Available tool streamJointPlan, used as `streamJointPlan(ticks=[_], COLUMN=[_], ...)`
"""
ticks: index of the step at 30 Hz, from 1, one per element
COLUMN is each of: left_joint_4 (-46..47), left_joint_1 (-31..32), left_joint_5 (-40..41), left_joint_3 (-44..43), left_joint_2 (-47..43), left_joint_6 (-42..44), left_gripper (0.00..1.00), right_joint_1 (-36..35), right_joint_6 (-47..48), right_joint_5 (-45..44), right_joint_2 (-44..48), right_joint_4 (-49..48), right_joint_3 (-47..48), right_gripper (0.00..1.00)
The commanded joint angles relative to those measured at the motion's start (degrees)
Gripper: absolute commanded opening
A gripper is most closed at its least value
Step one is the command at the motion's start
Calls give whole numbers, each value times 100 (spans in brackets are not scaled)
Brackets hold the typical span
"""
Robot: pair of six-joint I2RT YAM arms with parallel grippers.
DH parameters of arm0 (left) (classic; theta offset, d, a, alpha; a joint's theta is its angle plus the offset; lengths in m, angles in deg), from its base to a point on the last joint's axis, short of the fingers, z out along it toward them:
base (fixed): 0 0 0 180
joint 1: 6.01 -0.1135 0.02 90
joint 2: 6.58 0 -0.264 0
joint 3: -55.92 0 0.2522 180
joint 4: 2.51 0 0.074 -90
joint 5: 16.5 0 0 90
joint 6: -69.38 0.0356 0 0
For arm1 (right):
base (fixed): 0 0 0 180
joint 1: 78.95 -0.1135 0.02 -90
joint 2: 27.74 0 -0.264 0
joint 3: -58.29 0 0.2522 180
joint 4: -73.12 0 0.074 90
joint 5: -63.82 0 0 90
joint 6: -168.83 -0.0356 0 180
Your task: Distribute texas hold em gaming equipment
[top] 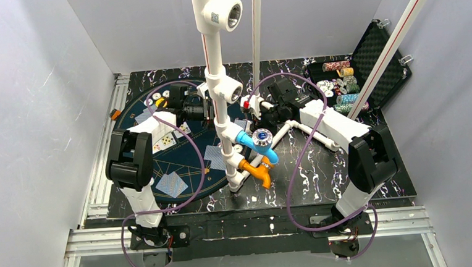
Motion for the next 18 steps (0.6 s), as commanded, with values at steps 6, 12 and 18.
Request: streamJointPlan(ticks=[6,12,18], left_joint_4=[6,730,834], left_joint_1=[20,398,500], left_joint_5=[23,-374,-493], left_joint_3=[-59,126,152], left_joint_2=[-339,-384,-89], left_joint_6=[-107,-492,-757], left_gripper=[66,66,54], right_joint_1=[0,0,0], right_joint_6=[55,8,1], right_joint_5=[233,365,490], right_joint_2=[218,147,167], right_joint_4=[-239,-274,-227], right_joint_3=[60,160,279], right_gripper=[1,1,1])
